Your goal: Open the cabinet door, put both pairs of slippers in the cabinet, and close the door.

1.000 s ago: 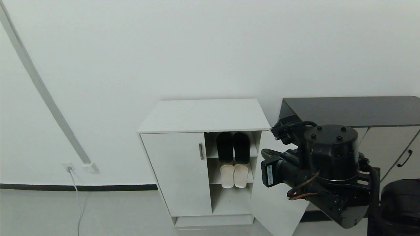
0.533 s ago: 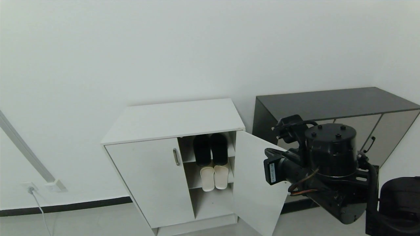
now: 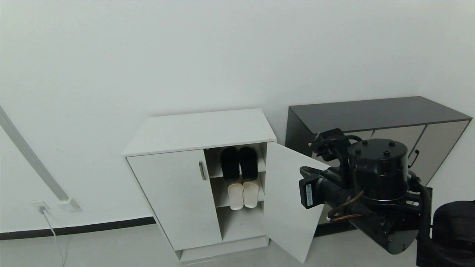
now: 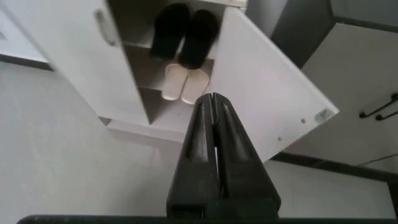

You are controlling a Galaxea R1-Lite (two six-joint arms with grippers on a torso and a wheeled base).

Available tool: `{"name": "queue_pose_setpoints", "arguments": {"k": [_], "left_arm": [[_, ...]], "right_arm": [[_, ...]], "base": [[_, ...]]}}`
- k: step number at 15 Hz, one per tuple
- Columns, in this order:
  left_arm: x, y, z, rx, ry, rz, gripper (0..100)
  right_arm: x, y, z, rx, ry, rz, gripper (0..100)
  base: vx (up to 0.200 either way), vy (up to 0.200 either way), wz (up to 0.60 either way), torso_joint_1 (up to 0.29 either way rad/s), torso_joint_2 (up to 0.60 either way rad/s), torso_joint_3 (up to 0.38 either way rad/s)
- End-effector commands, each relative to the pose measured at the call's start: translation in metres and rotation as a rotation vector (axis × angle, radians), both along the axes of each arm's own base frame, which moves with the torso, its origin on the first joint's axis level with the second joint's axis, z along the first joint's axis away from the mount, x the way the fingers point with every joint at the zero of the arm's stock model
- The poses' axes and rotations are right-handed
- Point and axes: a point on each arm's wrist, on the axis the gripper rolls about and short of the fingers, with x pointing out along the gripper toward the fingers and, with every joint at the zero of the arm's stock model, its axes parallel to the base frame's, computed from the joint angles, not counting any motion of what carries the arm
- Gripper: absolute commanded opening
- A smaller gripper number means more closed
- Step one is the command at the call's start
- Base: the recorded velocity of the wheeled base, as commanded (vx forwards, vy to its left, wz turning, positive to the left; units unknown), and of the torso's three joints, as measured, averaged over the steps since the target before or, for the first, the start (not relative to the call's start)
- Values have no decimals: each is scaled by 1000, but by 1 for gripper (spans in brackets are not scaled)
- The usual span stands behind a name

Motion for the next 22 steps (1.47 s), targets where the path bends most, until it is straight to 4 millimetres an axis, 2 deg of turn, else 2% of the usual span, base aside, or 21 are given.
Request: {"name": "queue_pose_setpoints", "arguments": {"k": [1,2,4,6,11,16,18,22], "left_arm": [[0,0,0,0,0,0,0],[0,0,0,0,0,0,0],[0,0,0,0,0,0,0],[0,0,0,0,0,0,0],[0,0,0,0,0,0,0],[0,0,0,-1,0,0,0],[0,0,0,-3,0,0,0],[0,0,0,-1,0,0,0]], "right_arm": [[12,-5,-5,-22,6,-38,0],[22,-8,-7,-22,10,-68,0],[59,-26,-10,-11,14,-158,0],[94,-42,-5,13,20,-178,0],[155,-56,-7,16,51,-232,0],[193,-63,-30,4,89,-268,0],[203,-65,-36,4,96,-271,0],[219,-70,-62,-11,148,-286,0]], "base": [[0,0,0,0,0,0],[0,0,0,0,0,0],[0,0,0,0,0,0],[0,0,0,0,0,0],[0,0,0,0,0,0],[0,0,0,0,0,0],[0,0,0,0,0,0],[0,0,0,0,0,0]]}}
